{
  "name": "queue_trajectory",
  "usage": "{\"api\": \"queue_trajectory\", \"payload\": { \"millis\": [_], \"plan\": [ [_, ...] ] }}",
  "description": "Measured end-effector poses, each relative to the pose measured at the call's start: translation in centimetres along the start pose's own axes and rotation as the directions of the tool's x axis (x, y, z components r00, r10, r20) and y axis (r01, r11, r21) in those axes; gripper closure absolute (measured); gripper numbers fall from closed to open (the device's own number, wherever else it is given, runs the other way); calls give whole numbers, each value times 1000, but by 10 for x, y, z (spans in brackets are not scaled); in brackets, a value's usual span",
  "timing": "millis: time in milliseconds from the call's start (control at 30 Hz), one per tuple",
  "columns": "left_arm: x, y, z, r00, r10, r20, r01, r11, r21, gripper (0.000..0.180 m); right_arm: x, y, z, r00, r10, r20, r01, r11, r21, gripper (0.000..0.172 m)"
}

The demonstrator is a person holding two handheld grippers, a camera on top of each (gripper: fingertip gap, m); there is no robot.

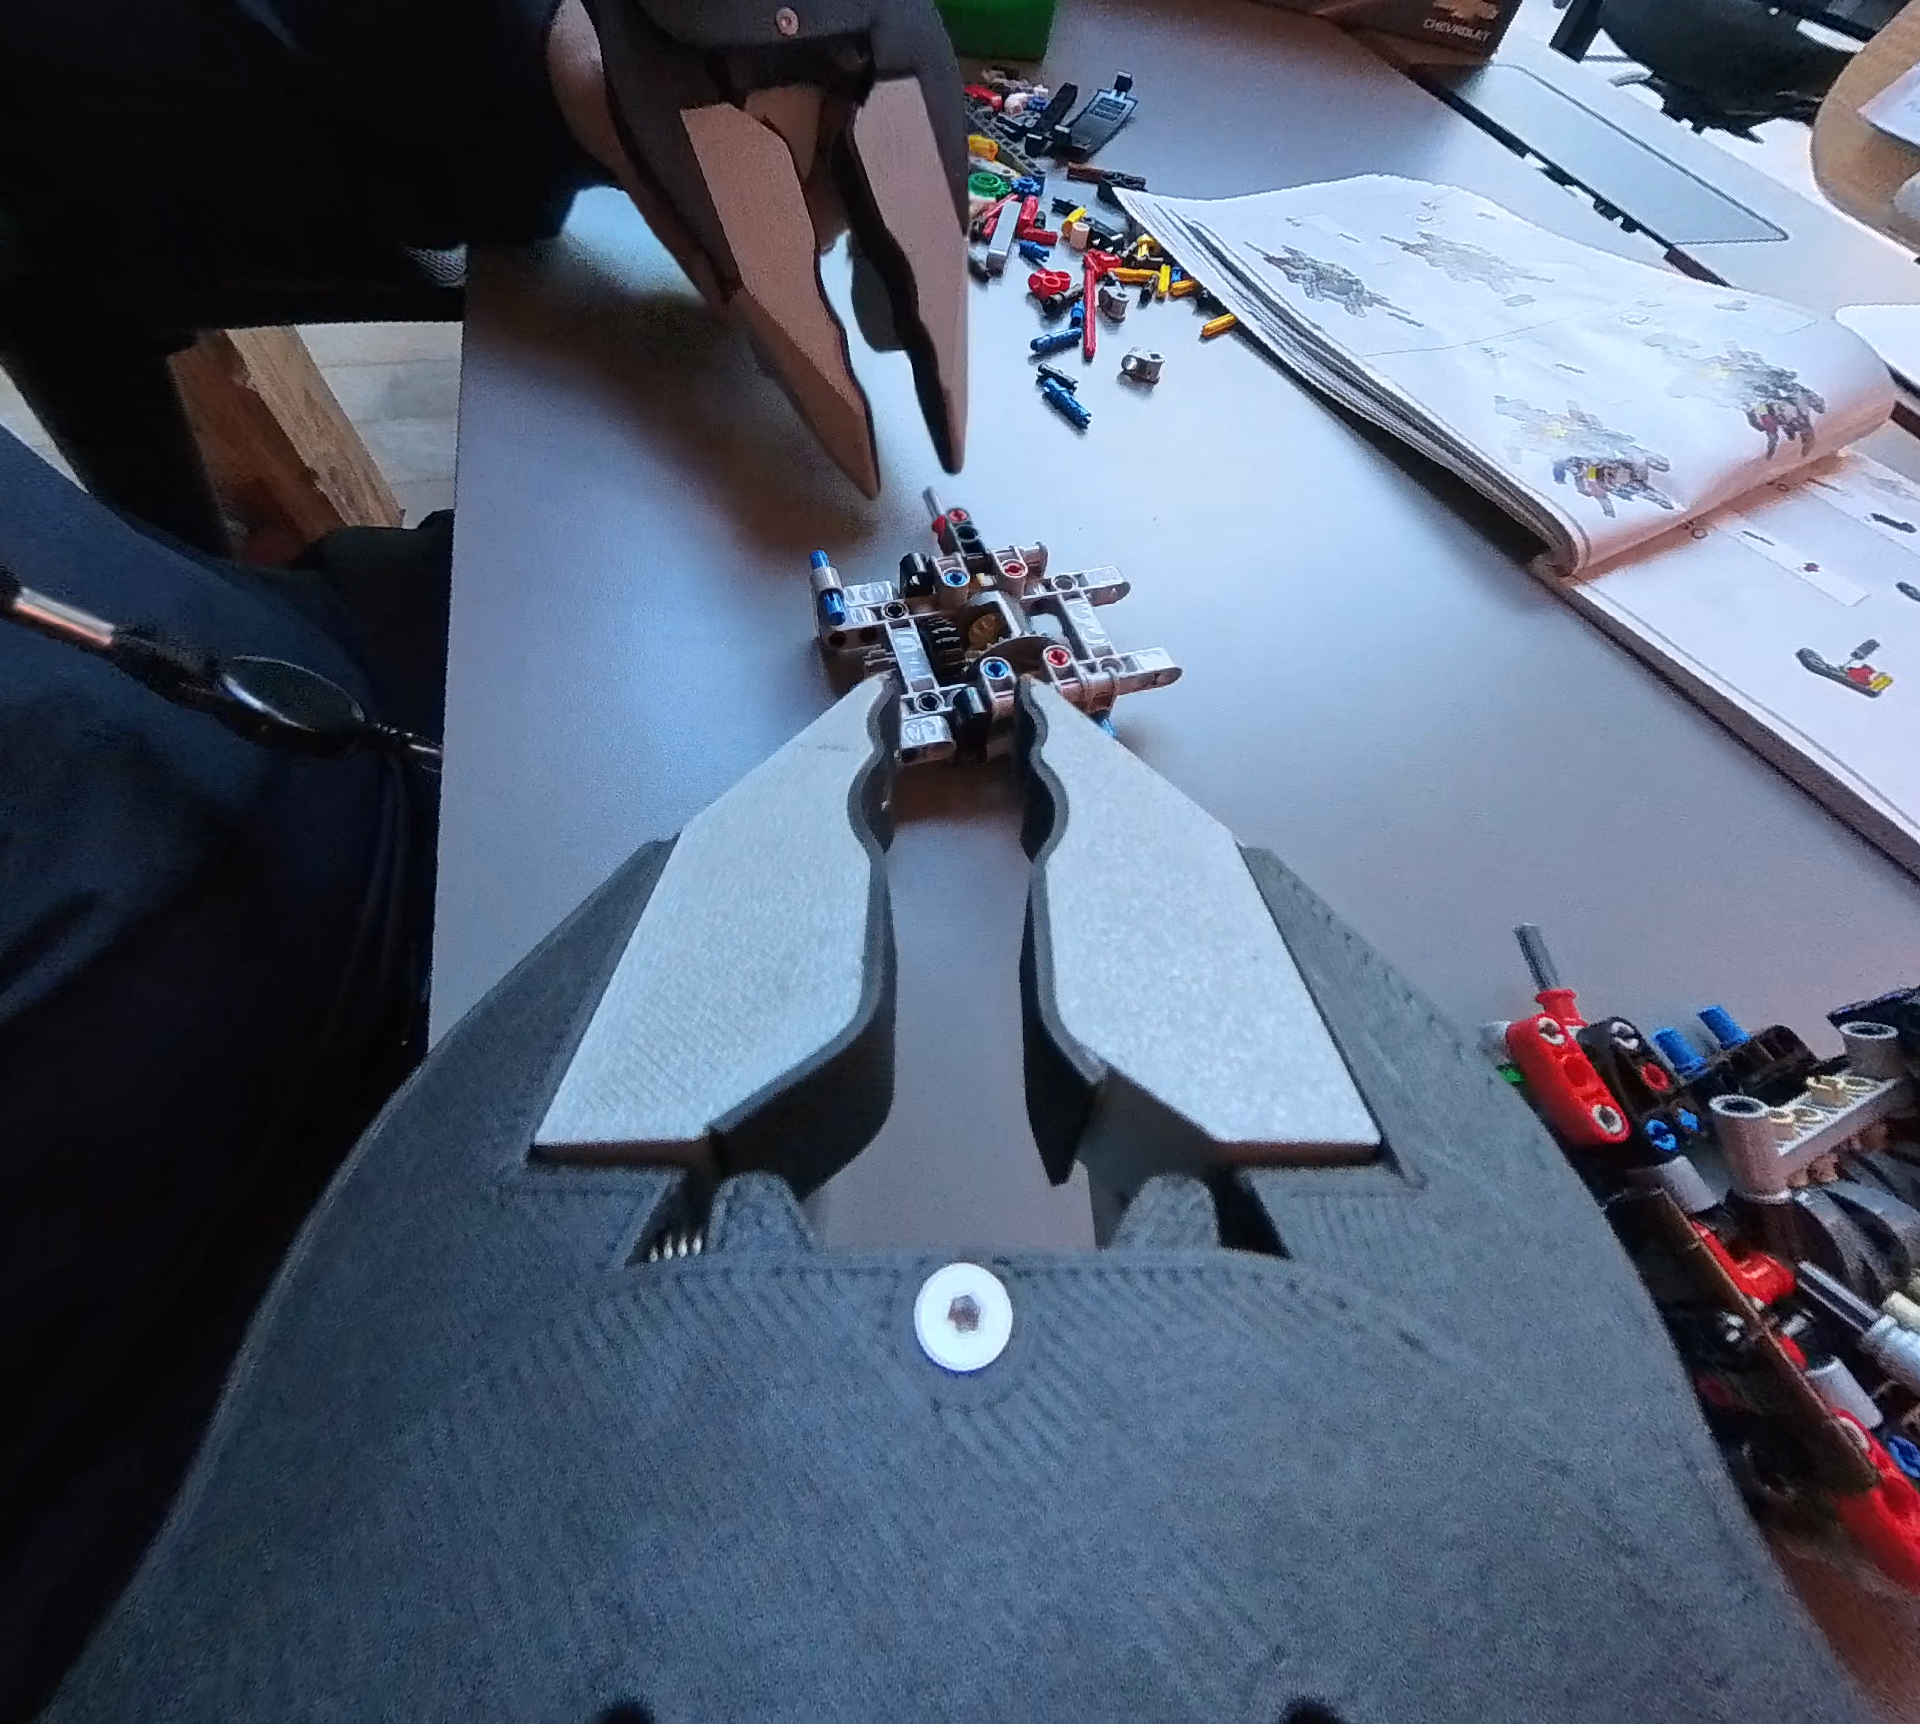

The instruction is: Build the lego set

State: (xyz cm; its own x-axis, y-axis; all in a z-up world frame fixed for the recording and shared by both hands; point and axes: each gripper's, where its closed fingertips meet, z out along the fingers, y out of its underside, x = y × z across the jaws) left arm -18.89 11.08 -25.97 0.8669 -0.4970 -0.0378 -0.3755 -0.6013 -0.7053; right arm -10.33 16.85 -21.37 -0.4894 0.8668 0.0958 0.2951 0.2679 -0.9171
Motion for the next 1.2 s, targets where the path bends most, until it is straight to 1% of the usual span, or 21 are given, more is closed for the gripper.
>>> {"api": "queue_trajectory", "payload": {
  "millis": [100,333,1200],
  "plan": [
    [6,0,7,999,-20,-50,21,1000,21,162,-1,1,1,1000,4,12,-4,1000,-6,154],
    [6,-1,7,992,-69,-103,72,997,26,162,-2,-1,1,999,21,45,-21,1000,4,153],
    [9,-4,10,997,-24,-74,26,999,25,160,-5,1,2,999,2,48,-1,1000,-6,153]
  ]
}}
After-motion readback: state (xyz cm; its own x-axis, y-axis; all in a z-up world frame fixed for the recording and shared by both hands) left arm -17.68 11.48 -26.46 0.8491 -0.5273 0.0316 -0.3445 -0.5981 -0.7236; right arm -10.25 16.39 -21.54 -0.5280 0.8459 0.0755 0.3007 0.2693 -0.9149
